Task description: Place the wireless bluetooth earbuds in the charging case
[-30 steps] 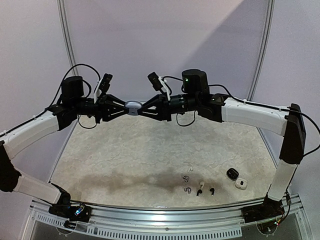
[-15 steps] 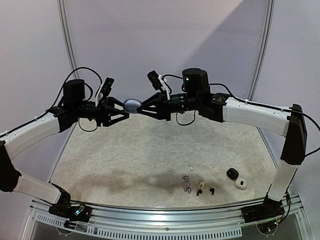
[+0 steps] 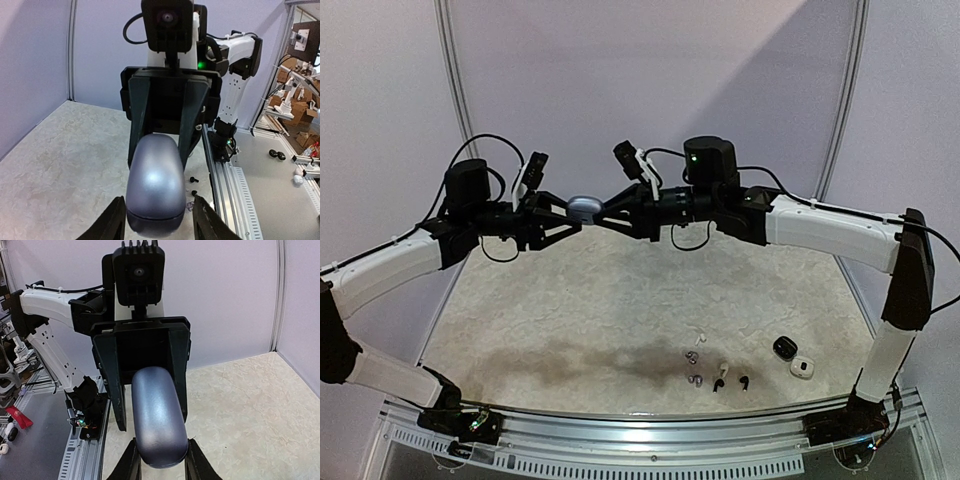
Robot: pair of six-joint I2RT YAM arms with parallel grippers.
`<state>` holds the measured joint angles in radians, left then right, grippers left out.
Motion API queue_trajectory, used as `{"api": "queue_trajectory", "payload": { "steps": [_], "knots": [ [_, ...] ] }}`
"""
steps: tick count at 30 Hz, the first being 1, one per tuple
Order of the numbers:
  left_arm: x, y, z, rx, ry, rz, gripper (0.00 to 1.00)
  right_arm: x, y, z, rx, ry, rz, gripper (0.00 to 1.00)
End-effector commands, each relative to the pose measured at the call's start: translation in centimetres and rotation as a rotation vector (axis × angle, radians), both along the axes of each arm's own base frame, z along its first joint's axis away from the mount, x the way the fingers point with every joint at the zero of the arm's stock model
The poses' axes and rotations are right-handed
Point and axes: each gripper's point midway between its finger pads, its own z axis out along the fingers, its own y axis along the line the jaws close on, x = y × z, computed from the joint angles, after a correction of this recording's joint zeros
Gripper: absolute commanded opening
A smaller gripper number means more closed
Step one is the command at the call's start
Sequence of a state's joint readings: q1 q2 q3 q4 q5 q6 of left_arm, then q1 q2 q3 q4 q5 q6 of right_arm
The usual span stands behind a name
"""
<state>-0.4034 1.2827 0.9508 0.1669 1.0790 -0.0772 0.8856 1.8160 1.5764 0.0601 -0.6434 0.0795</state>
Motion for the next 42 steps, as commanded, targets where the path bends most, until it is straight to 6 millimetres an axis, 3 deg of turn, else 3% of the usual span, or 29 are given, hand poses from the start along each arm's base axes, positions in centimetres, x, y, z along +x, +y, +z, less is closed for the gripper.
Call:
{"api": "queue_trajectory", "payload": {
  "steps": [1,8,10,13,15,23,29,33,38,40,42],
  "knots": [
    [-0.5,-0.5,0.3,-0.017,-0.011,-0.004,0.39,-0.4,-0.1,1.3,0.013,-0.034,-0.007,0.0],
    [-0.6,-0.5,0.2,-0.016,-0.016,-0.007,0.0,-0.4,-0.1,1.3,0.013,-0.034,-0.014,0.0],
    [-0.6,-0.4,0.2,-0.016,-0.015,-0.003,0.0,-0.2,-0.1,1.1,0.007,-0.031,-0.026,0.04],
    [-0.5,-0.4,0.0,-0.011,-0.025,0.003,0.0,0.5,-0.3,0.8,-0.009,-0.021,-0.075,0.43],
    [-0.6,-0.4,-0.3,0.0,-0.054,0.002,0.0,0.9,-0.3,0.9,-0.009,-0.025,-0.099,0.53],
    [-1.7,-0.7,-0.8,0.025,-0.174,-0.044,0.0,2.2,0.2,0.2,-0.034,-0.015,-0.148,0.54],
    [-2.2,-0.5,-3.1,0.126,-0.285,-0.057,0.0,2.7,0.3,0.5,-0.031,-0.023,-0.161,0.52],
    [-2.4,-0.4,-3.5,0.141,-0.295,-0.062,0.0,2.8,0.3,0.4,-0.033,-0.026,-0.169,0.5],
    [-2.5,-0.5,-3.0,0.126,-0.294,-0.061,0.0,3.0,0.3,-1.6,-0.091,0.011,-0.171,0.5],
    [-2.0,-0.5,-2.9,0.122,-0.261,-0.039,0.0,2.3,0.5,-1.8,-0.09,0.014,-0.133,0.55],
    [-1.7,-0.5,-2.8,0.118,-0.203,-0.017,0.0,1.2,0.7,-1.8,-0.08,0.006,-0.08,0.71]
  ]
}}
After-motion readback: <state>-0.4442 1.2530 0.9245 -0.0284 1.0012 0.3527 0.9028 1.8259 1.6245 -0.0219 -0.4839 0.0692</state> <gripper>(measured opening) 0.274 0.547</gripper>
